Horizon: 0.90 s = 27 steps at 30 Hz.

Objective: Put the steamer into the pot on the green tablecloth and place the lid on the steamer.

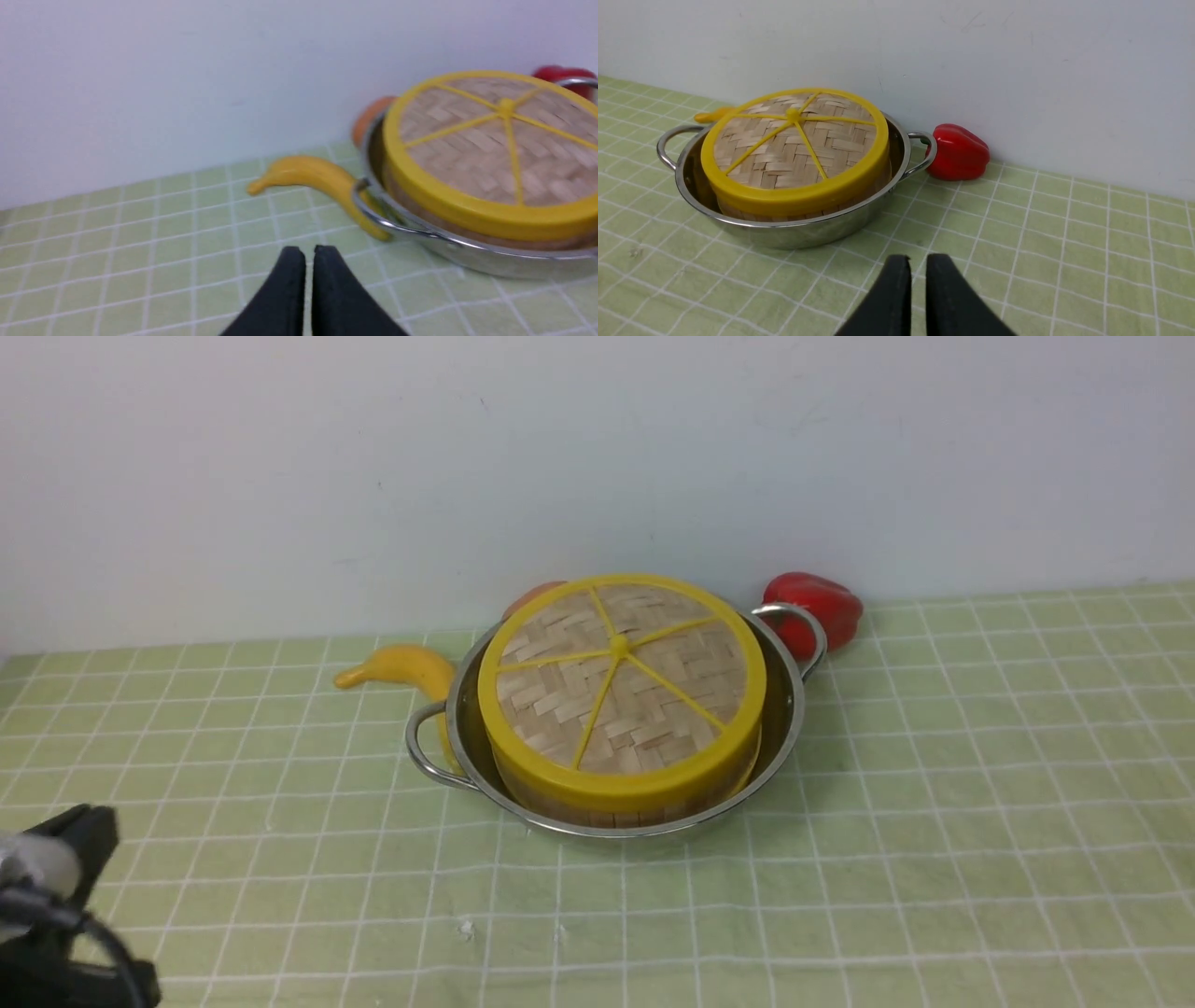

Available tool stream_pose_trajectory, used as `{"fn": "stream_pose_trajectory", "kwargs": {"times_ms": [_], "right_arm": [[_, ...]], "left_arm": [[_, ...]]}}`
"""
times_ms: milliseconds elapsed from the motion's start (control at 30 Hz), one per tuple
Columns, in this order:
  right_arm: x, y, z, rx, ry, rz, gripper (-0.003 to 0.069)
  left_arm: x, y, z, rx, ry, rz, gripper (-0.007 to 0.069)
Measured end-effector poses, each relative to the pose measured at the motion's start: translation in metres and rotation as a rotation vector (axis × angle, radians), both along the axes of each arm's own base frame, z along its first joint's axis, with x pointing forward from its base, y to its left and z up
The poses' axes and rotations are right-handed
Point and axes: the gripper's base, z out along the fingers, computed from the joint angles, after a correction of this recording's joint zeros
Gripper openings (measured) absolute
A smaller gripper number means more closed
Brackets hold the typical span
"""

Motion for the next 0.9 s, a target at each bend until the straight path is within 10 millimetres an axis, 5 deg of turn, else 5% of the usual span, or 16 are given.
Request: {"fn": "stream_pose_trajectory", "kwargs": {"times_ms": [333, 900], "right_arm": [[0.000, 0.000, 0.000, 0.000, 0.000, 0.000, 0.0101], [0.000, 0.000, 0.000, 0.008, 0.003, -0.002, 0.0145]], "left_arm": [[-0.035, 0.012, -0.071, 0.040, -0.054, 0.144, 0.0037], [-0.036, 0.012, -0.070, 0.065, -0.086, 0.144, 0.0069]]}}
